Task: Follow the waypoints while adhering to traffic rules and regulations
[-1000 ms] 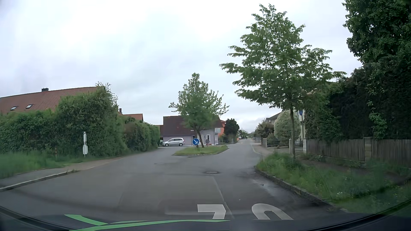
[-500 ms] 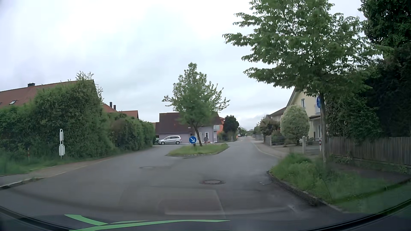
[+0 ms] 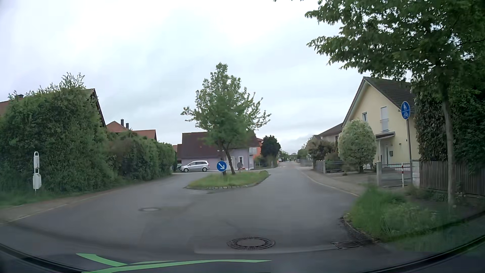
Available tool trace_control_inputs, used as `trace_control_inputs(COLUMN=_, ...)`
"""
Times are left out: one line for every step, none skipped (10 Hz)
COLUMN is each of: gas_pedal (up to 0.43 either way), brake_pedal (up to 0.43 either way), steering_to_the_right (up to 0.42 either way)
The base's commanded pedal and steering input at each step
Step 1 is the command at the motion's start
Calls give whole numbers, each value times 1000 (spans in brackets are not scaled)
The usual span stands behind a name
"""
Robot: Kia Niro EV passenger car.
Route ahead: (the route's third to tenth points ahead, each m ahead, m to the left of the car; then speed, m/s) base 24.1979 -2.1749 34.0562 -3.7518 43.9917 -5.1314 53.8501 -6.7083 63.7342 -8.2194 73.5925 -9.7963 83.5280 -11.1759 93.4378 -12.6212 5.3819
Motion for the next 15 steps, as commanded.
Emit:
trace_control_inputs(gas_pedal=0, brake_pedal=0, steering_to_the_right=31)
trace_control_inputs(gas_pedal=0, brake_pedal=0, steering_to_the_right=35)
trace_control_inputs(gas_pedal=0, brake_pedal=0, steering_to_the_right=43)
trace_control_inputs(gas_pedal=0, brake_pedal=0, steering_to_the_right=54)
trace_control_inputs(gas_pedal=8, brake_pedal=0, steering_to_the_right=61)
trace_control_inputs(gas_pedal=8, brake_pedal=0, steering_to_the_right=69)
trace_control_inputs(gas_pedal=28, brake_pedal=0, steering_to_the_right=78)
trace_control_inputs(gas_pedal=39, brake_pedal=0, steering_to_the_right=87)
trace_control_inputs(gas_pedal=47, brake_pedal=0, steering_to_the_right=98)
trace_control_inputs(gas_pedal=47, brake_pedal=0, steering_to_the_right=98)
trace_control_inputs(gas_pedal=47, brake_pedal=0, steering_to_the_right=98)
trace_control_inputs(gas_pedal=47, brake_pedal=0, steering_to_the_right=97)
trace_control_inputs(gas_pedal=47, brake_pedal=0, steering_to_the_right=93)
trace_control_inputs(gas_pedal=47, brake_pedal=0, steering_to_the_right=93)
trace_control_inputs(gas_pedal=47, brake_pedal=0, steering_to_the_right=93)
